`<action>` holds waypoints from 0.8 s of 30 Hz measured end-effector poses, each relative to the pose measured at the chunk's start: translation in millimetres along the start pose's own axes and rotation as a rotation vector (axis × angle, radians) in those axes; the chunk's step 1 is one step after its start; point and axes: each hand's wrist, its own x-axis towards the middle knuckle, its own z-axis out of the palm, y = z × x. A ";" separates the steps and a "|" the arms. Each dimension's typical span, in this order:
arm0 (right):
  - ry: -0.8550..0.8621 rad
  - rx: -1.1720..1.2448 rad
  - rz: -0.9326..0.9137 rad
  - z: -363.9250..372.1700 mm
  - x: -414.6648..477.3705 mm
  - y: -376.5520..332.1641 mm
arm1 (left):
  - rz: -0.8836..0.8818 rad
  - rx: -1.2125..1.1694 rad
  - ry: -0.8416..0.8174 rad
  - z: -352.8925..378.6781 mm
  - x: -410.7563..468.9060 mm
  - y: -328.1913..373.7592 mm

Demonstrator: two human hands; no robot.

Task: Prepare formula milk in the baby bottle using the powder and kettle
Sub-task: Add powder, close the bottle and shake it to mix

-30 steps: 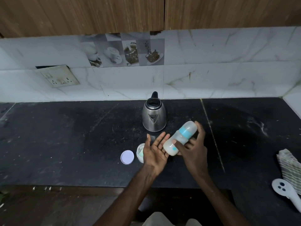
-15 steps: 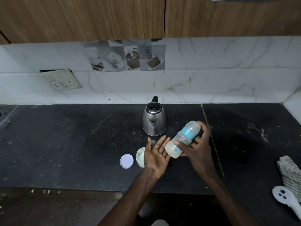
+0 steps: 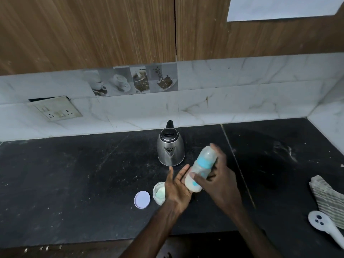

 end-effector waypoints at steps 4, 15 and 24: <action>0.374 0.187 0.027 10.9 -3.0 -2.9 | -0.022 0.037 0.017 0.7 2.9 7.4; 0.183 -0.025 0.056 35.4 -13.0 -1.9 | -0.082 0.000 -0.055 -23.6 10.2 12.8; 0.318 0.065 0.128 38.2 -30.1 -7.7 | -0.100 0.016 -0.077 -32.2 -6.7 13.3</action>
